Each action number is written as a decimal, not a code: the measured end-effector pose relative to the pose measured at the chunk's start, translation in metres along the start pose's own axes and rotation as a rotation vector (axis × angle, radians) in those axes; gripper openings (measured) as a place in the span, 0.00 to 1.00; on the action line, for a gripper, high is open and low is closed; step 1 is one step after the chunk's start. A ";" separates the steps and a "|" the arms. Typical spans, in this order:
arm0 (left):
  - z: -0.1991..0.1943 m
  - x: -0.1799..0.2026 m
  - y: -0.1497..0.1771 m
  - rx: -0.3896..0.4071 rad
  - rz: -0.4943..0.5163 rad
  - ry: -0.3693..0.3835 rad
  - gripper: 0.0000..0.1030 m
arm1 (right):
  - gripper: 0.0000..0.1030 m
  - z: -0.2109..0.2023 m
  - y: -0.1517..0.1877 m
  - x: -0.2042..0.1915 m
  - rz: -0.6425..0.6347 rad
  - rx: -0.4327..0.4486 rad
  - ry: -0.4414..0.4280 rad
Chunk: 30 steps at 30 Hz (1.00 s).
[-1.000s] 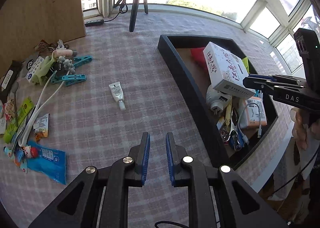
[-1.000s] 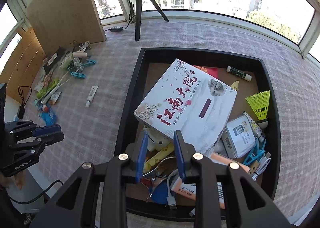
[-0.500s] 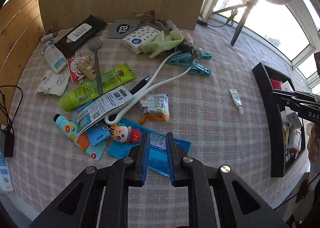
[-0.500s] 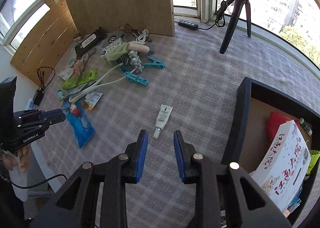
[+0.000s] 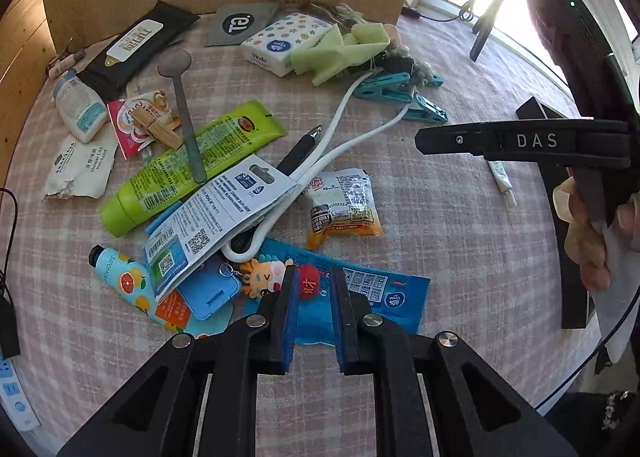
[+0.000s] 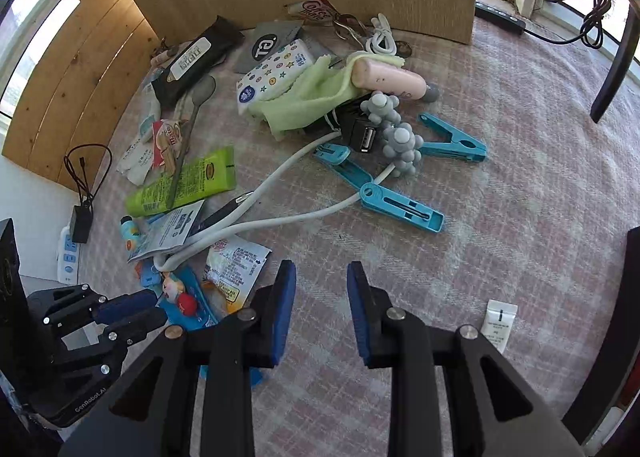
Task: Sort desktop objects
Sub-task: 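Grasp the white plastic strip with the left gripper while the right grasps the grey massager handle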
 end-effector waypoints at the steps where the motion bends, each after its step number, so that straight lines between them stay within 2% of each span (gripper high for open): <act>1: 0.005 -0.001 -0.002 -0.004 0.000 -0.011 0.12 | 0.26 0.003 -0.003 0.001 0.010 -0.002 -0.003; 5: 0.009 -0.007 -0.016 0.017 -0.004 -0.035 0.16 | 0.26 0.012 -0.012 0.008 0.071 -0.005 -0.034; 13: 0.008 -0.009 -0.027 0.031 0.056 -0.085 0.17 | 0.26 0.024 -0.028 0.013 0.154 0.005 -0.086; 18: 0.000 -0.010 -0.032 0.059 0.070 -0.112 0.26 | 0.26 0.028 -0.035 0.020 0.210 0.024 -0.078; 21: 0.003 -0.012 -0.030 0.041 0.077 -0.090 0.26 | 0.26 0.028 -0.040 0.021 0.241 0.036 -0.081; 27: 0.007 -0.010 -0.025 0.027 0.090 -0.095 0.27 | 0.28 0.033 -0.053 0.015 0.227 0.054 -0.038; 30: 0.009 -0.008 -0.030 0.027 0.120 -0.126 0.29 | 0.28 0.040 -0.054 0.007 0.259 0.036 -0.097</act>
Point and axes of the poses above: each gripper's, at about its wrist camera, not at the fingertips, and z roughly the way its jaws point, x to its right, y to its underside, the point moved 6 cm from there along z, roughly the way its jaws point, and after that the axes turned 14 degrees about -y, right-handed, at the moved point
